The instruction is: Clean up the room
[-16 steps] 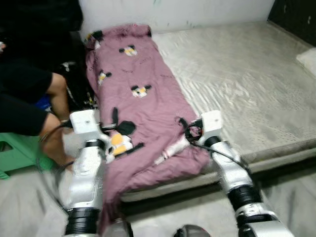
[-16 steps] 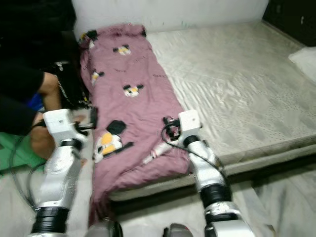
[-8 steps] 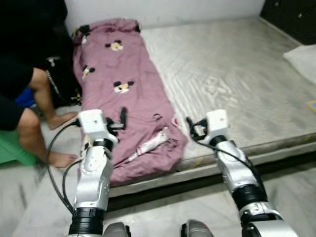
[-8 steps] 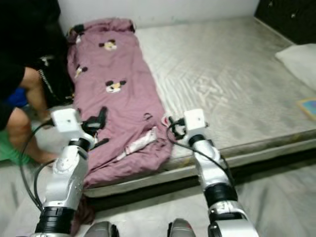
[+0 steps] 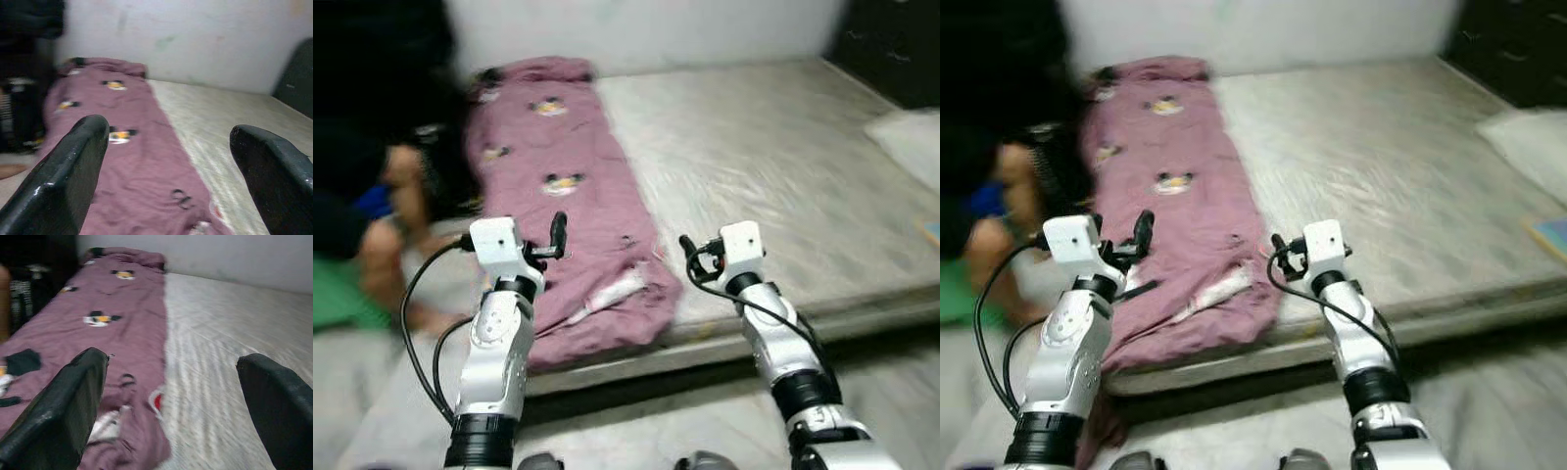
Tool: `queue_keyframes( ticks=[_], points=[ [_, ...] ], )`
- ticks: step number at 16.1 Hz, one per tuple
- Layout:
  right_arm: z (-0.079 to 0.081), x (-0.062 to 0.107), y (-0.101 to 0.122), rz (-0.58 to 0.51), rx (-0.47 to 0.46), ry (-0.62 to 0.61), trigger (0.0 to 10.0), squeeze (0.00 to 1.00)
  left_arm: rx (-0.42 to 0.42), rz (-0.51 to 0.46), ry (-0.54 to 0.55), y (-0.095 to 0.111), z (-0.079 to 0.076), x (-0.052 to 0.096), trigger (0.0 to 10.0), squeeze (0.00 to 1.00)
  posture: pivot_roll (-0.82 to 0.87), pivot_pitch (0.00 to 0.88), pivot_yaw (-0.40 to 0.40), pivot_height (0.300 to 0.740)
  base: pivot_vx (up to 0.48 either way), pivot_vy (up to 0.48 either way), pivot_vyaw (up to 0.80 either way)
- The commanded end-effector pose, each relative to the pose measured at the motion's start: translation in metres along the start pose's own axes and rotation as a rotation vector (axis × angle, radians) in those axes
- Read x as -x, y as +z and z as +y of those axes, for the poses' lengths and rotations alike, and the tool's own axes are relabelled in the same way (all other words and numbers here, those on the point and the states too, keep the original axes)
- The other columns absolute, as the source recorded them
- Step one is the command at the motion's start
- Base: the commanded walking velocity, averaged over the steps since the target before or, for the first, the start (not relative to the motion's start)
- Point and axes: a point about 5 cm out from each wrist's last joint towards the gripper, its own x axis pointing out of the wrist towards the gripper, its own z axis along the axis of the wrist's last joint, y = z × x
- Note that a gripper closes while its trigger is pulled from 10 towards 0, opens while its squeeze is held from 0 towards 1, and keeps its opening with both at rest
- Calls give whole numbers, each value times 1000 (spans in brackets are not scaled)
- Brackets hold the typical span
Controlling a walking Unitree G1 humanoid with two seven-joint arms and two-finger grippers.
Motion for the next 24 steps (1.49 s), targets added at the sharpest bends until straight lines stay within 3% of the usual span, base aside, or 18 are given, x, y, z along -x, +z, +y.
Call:
queue_keyframes(
  ticks=[1,11,16,20,24],
  points=[
    [3,-4,5,-14,-7,8,10000,0,-8,-16,3,3,3,0,10000,0,-62,0,29,740,352,0,0],
    [2,-5,3,-6,-6,-1,10000,0,-9,-4,7,2,3,0,10000,0,-62,0,31,740,340,0,0],
    [2,-5,3,-5,-9,3,10000,0,0,2,17,1,4,0,10000,0,-57,0,31,740,0,0,0],
    [2,-5,2,-1,-14,9,10000,0,-32,49,118,-4,14,1,10000,0,-53,0,27,740,0,0,0],
    [2,-5,1,2,-14,15,10000,0,7,48,84,-4,11,0,10000,0,-54,0,25,740,0,240,0]
  ],
)
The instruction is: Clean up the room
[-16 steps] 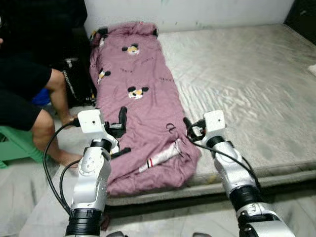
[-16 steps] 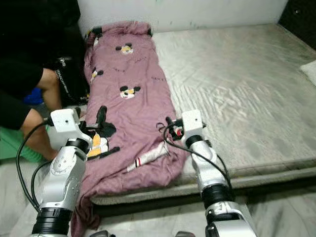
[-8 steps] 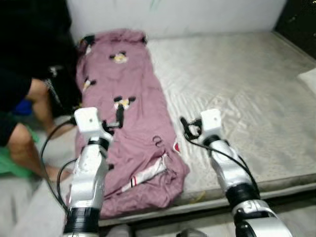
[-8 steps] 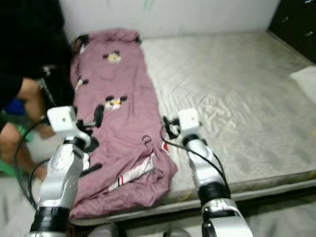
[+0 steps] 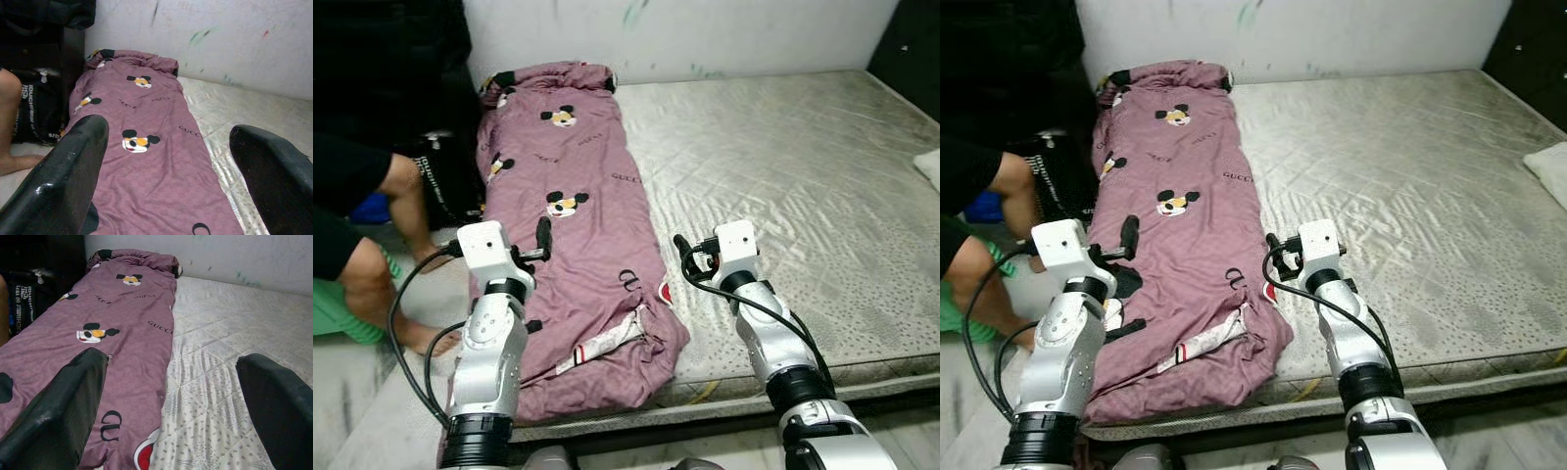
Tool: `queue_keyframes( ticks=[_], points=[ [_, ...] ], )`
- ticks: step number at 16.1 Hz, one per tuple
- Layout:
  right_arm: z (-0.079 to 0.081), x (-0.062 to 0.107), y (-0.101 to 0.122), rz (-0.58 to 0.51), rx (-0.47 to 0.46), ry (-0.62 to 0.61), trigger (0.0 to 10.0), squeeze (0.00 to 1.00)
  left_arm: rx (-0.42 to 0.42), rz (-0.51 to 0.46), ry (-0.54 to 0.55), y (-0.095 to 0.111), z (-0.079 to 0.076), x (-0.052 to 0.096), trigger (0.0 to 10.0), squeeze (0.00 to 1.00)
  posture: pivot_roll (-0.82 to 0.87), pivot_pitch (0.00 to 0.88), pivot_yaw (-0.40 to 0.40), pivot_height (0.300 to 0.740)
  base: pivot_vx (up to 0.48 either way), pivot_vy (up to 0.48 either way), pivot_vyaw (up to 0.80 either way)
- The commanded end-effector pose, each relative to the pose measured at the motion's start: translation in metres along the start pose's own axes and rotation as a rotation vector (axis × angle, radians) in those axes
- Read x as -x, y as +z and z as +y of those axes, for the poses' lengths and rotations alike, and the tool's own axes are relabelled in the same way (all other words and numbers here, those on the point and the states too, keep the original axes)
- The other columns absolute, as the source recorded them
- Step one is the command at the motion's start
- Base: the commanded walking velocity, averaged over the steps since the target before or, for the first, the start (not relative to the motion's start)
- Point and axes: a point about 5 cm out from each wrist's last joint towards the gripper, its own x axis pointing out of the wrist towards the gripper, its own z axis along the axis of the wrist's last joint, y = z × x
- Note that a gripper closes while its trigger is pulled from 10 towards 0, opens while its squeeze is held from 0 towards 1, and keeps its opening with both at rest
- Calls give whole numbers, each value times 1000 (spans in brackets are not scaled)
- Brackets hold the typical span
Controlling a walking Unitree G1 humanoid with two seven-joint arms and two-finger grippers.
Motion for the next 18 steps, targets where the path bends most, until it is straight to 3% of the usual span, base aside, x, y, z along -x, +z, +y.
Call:
queue_keyframes(
  ticks=[1,6,10,13,18],
  points=[
    [3,-3,3,-7,-3,16,10000,0,-2,3,-1,1,2,-1,10000,0,-55,0,26,740,0,480,0],
    [3,-4,5,-20,6,18,10000,0,-14,-8,4,3,1,-3,10000,0,-56,0,26,740,0,480,0],
    [6,-8,14,-50,12,23,10000,0,-80,-76,30,16,6,-2,10000,0,-40,0,21,740,0,0,0],
    [11,-11,21,-76,9,39,10000,0,-87,-75,77,22,21,-2,10000,0,-26,0,12,740,0,0,0],
    [16,-11,25,-102,20,59,10000,0,-88,-41,79,10,24,8,10000,0,-20,0,13,740,0,0,116]
  ],
)
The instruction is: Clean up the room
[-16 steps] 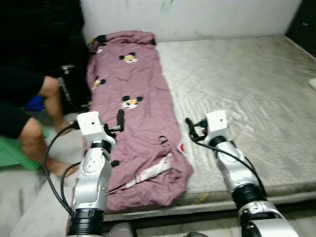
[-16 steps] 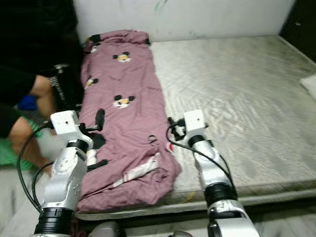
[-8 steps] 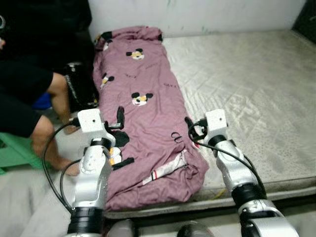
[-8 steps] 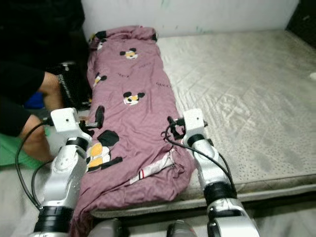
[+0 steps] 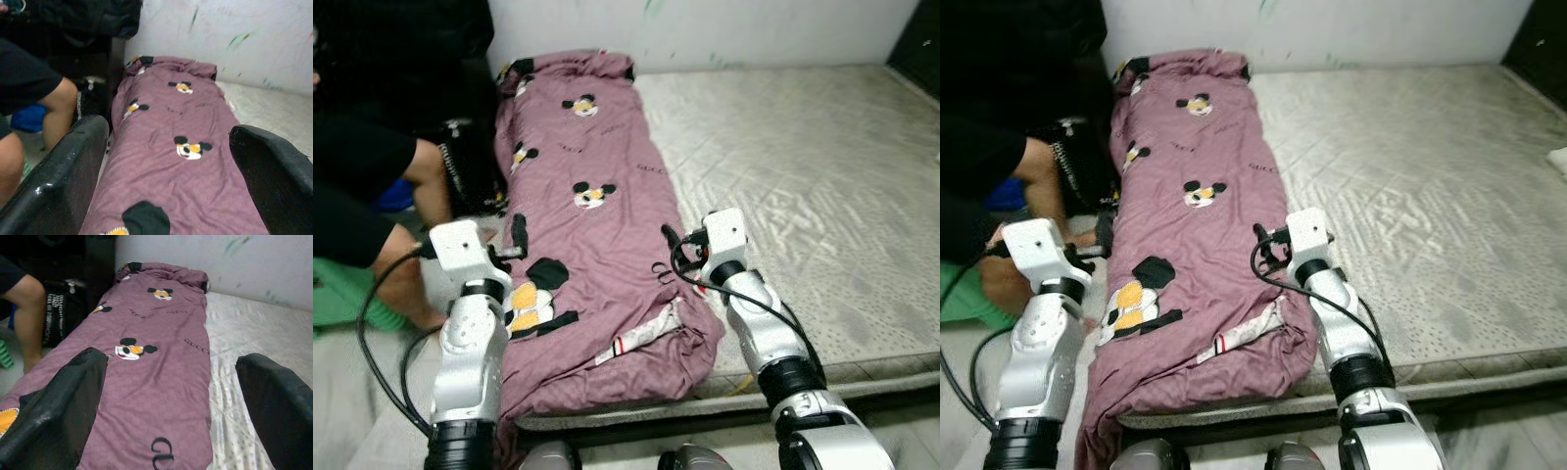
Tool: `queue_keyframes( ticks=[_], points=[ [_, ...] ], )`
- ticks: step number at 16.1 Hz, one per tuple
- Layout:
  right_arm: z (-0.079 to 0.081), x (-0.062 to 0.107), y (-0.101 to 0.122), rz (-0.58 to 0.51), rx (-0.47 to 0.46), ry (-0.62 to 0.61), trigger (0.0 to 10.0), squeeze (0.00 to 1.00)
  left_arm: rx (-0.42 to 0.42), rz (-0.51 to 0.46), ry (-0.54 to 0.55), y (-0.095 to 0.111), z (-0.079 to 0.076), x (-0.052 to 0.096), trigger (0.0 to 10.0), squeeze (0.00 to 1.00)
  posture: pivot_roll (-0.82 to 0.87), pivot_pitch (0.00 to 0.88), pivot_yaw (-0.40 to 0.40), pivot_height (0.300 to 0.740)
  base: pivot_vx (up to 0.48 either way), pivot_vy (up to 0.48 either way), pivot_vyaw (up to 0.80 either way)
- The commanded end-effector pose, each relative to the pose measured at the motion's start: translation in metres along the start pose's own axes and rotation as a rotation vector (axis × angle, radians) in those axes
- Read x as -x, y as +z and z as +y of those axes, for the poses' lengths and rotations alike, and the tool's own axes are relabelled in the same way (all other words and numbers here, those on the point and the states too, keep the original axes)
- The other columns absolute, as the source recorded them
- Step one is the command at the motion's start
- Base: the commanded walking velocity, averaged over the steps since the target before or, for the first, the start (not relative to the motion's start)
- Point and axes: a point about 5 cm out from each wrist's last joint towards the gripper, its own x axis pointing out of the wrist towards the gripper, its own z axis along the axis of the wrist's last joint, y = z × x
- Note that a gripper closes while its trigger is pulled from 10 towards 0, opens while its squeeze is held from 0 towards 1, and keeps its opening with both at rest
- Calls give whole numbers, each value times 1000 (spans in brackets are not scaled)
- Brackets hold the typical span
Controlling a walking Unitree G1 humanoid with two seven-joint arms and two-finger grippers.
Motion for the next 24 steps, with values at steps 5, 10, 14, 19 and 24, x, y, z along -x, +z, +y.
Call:
queue_keyframes(
  ticks=[5,10,14,19,24],
  points=[
    [-1,16,13,-65,-153,-42,10000,0,-75,42,-11,-4,16,20,10000,0,-1,0,1,740,0,0,0],
    [6,50,12,-60,-176,-22,10000,0,-123,71,4,-5,33,51,10000,0,6,0,5,740,0,0,0],
    [5,56,15,-30,-191,-25,10000,0,-129,80,1,-2,31,51,10000,0,2,2,14,716,0,0,0],
    [6,58,17,-19,-200,-25,10000,0,-127,83,-2,0,29,48,10000,0,-2,3,16,707,0,0,0],
    [6,56,18,-11,-197,-13,10000,0,-118,89,8,0,29,45,10000,0,-5,0,11,647,0,0,0]
  ],
)
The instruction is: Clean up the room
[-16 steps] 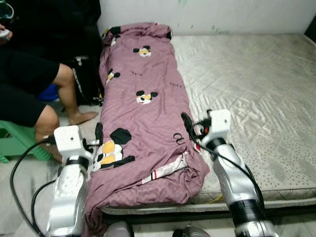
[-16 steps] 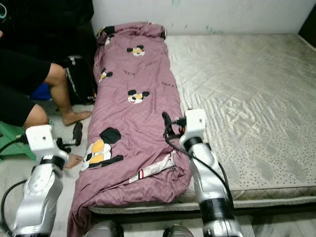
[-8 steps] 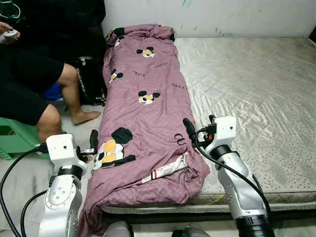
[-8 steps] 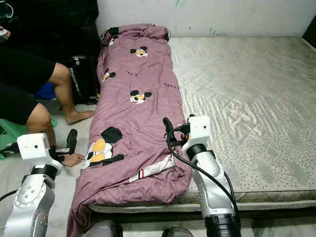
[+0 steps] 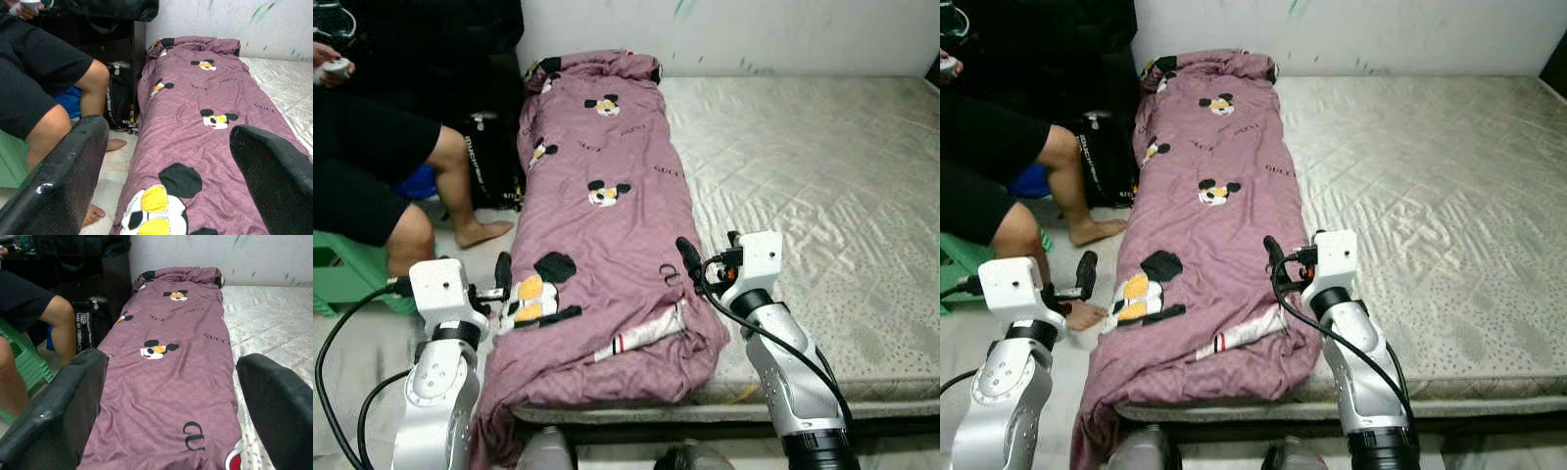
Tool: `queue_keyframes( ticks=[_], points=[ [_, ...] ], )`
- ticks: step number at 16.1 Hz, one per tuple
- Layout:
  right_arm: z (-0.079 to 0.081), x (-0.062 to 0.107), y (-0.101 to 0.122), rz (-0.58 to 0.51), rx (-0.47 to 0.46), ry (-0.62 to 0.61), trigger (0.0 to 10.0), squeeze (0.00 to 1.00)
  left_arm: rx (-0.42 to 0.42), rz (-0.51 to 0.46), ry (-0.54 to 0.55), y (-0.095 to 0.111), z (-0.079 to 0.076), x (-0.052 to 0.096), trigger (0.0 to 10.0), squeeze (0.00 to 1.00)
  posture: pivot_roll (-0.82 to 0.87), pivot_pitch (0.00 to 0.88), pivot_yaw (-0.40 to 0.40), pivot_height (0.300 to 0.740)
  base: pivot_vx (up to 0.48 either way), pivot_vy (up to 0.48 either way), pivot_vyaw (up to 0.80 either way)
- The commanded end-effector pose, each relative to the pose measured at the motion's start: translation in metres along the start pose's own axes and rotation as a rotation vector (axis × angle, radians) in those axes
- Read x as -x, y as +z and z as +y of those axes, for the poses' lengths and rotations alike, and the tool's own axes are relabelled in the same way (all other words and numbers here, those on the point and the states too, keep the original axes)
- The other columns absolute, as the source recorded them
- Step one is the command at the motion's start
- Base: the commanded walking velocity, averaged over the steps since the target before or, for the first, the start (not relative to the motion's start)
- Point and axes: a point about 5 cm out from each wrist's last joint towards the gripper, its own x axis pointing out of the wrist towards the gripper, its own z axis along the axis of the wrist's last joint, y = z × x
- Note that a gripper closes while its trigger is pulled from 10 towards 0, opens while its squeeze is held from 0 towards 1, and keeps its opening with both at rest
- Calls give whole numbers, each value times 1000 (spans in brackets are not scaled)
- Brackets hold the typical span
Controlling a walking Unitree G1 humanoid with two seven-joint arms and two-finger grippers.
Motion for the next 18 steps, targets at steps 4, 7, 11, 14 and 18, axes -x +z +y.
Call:
queue_keyframes(
  ticks=[4,7,11,14,18],
  points=[
    [3,-3,6,-3,1,20,10000,0,0,0,13,2,1,-4,10000,0,-1,0,4,620,0,0,0],
    [3,-4,6,3,1,30,10000,0,4,-7,14,4,-1,-6,10000,0,-9,0,5,620,0,0,0],
    [4,-5,4,14,1,49,10000,0,14,-15,2,5,-5,-9,10000,0,-12,0,7,620,0,0,0],
    [7,-7,3,22,5,77,10000,0,14,-17,8,4,-5,-9,10000,0,-8,0,3,620,0,0,0],
    [11,-9,3,25,-1,133,10000,0,26,-17,20,4,-5,-7,10000,0,-3,0,-7,585,0,0,0]
  ],
)
